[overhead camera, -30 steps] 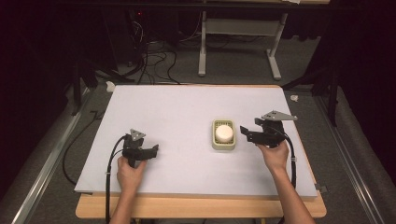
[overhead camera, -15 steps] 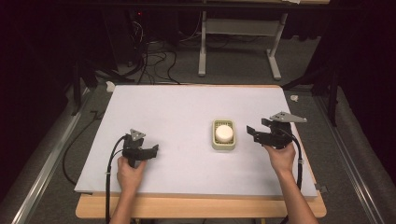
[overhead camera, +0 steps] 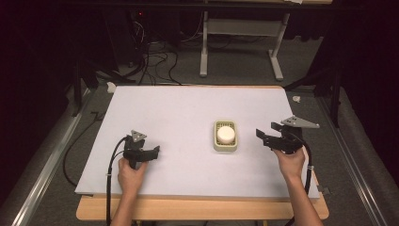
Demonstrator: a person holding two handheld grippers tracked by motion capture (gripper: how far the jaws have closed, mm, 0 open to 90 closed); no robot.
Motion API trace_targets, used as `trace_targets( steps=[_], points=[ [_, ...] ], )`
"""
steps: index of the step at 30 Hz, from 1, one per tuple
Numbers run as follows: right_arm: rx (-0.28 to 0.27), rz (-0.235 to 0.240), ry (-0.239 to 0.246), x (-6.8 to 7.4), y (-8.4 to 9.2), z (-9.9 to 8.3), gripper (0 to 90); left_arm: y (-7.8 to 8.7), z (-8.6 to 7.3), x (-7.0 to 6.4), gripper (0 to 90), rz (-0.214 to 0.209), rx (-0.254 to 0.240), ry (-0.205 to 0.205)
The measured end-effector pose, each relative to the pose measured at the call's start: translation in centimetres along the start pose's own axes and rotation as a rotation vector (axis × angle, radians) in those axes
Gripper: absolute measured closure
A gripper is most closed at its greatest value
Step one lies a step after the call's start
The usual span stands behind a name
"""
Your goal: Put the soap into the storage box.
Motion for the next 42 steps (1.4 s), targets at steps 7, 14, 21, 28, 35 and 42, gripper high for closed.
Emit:
trace_targets(
  steps=[7, 14, 21, 28, 35, 42],
  points=[
    [0.001, -0.014, -0.013, -0.8, 0.7, -0.7, 27.7, 0.0, 0.0, 0.0, 19.6, 0.0, 0.0, 0.0],
    [0.003, -0.027, -0.03, -1.4, 1.2, -1.5, 27.9, 0.0, 0.0, 0.0, 19.6, 0.0, 0.0, 0.0],
    [0.011, -0.031, -0.05, -1.8, 1.4, -2.6, 27.9, 0.0, 0.0, 0.0, 19.6, 0.0, 0.0, -0.001],
    [0.016, -0.042, -0.058, -2.1, 1.4, -3.5, 28.1, 0.0, 0.0, 0.0, 19.6, 0.001, 0.002, -0.001],
    [0.03, -0.04, -0.068, -2.3, 1.3, -4.4, 28.3, 0.0, 0.0, 0.0, 19.6, 0.002, -0.002, -0.001],
    [0.043, -0.04, -0.077, -2.4, 1.1, -5.3, 28.4, 0.0, 0.0, 0.0, 19.6, 0.002, -0.002, -0.001]
  ],
)
Point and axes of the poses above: each handheld gripper's, and its own axes: y roughly backward along the jaws, z roughly out of its top, x roughly to its left, the point moved 3 cm from there along -y, roughly forward along the jaws, and after that the axes turned 1 degree about -x, right-handed, at the moved point
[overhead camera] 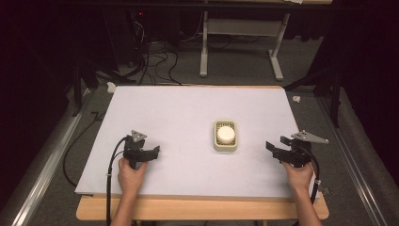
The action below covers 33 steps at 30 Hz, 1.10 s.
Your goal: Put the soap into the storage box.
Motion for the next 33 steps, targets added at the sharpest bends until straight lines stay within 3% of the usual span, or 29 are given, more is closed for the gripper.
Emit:
trace_targets(
  steps=[20, 33],
  points=[
    [0.052, -0.005, -0.008, 0.2, -1.1, -1.6, 29.0, 0.0, 0.0, 0.0, 19.6, -0.002, 0.002, 0.001],
    [0.115, -0.042, 0.026, 0.1, -2.7, -2.2, 29.3, 0.0, 0.0, 0.0, 19.6, -0.002, 0.002, 0.002]
  ],
)
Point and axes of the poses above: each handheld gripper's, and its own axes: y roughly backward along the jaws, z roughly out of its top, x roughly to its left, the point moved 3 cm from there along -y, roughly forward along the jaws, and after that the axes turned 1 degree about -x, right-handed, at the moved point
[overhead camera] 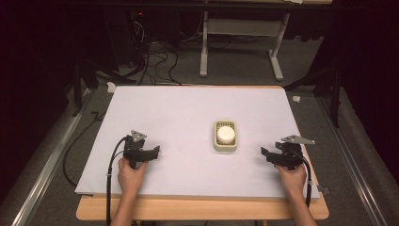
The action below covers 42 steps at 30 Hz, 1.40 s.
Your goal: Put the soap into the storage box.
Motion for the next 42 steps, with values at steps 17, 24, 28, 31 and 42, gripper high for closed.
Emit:
trace_targets(
  steps=[17, 24, 28, 31, 42],
  points=[
    [0.045, -0.072, -0.003, -0.1, -1.1, -0.4, 29.3, 0.0, 0.0, 0.0, 19.6, 0.0, 0.0, 0.0],
    [0.078, -0.1, 0.03, 0.2, -1.5, -0.4, 28.0, 0.0, 0.0, 0.0, 19.5, 0.002, -0.001, -0.001],
    [0.08, -0.106, 0.043, 0.3, -1.6, -0.5, 27.3, 0.0, 0.0, 0.0, 19.6, 0.002, -0.002, -0.002],
    [0.077, -0.111, 0.047, 0.4, -1.6, -0.5, 27.2, 0.0, 0.0, 0.0, 19.7, 0.002, -0.002, -0.002],
    [0.075, -0.112, 0.046, 0.4, -1.5, -0.6, 27.2, 0.0, 0.0, 0.0, 19.7, 0.003, -0.004, -0.003]
  ],
)
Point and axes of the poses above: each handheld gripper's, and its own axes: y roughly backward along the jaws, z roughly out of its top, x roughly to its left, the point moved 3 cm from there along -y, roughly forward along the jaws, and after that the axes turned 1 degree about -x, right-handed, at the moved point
